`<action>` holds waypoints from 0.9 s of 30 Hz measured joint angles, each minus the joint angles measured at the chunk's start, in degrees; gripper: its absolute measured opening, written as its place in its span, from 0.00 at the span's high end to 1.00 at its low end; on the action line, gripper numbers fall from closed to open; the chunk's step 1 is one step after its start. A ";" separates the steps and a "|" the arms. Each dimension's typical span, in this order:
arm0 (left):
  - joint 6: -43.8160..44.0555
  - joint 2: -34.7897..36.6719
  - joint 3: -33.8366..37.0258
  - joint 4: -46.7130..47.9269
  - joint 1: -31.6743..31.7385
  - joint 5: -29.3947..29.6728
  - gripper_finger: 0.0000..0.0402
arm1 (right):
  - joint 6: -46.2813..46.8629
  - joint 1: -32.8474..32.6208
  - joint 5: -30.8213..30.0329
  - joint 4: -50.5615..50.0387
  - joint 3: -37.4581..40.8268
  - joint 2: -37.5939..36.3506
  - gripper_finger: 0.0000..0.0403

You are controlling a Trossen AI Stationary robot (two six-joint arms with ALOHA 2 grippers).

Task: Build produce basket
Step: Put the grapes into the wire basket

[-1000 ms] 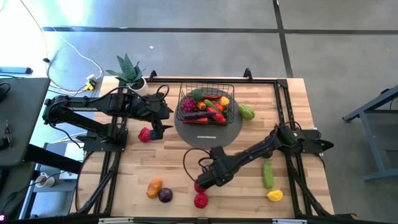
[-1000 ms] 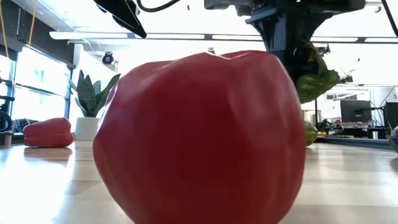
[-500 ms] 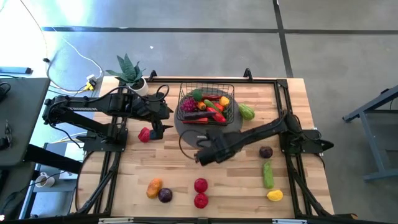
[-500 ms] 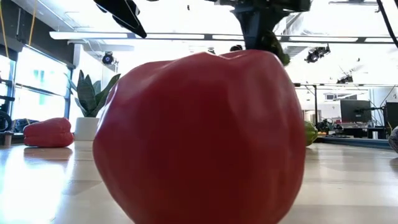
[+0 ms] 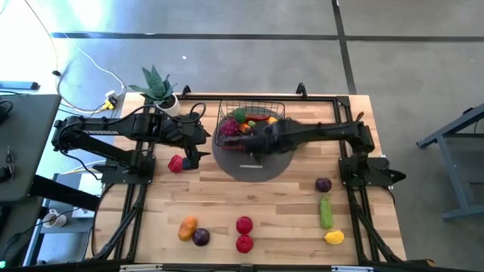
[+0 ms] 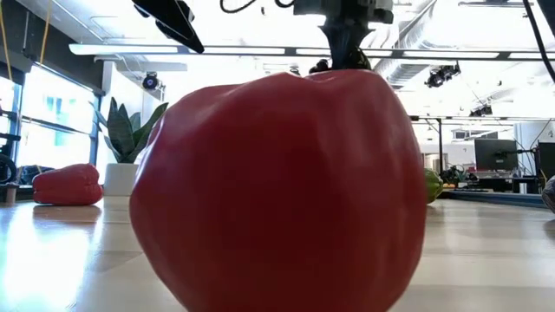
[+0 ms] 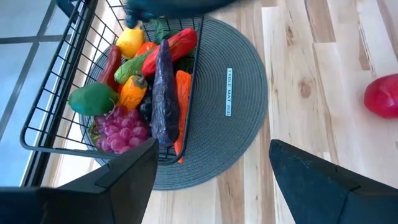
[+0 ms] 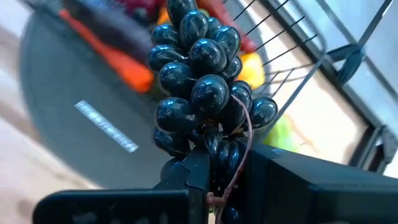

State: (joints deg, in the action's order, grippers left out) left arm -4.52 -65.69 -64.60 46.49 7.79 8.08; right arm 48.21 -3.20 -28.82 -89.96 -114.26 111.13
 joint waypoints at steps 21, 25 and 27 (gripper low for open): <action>9.21 0.00 0.00 0.39 0.05 0.11 0.26 | -26.17 21.81 19.17 10.51 0.02 1.13 0.91; 12.01 0.00 0.00 2.26 0.07 0.18 0.26 | -27.35 24.04 21.73 10.52 0.02 3.54 0.91; 12.97 0.00 0.00 3.80 0.06 0.29 0.26 | -27.67 24.66 21.94 10.54 0.06 4.92 0.91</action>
State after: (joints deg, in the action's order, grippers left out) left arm 8.45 -65.69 -64.60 50.29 7.85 8.37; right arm 20.53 21.46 -6.87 -79.42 -114.20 116.05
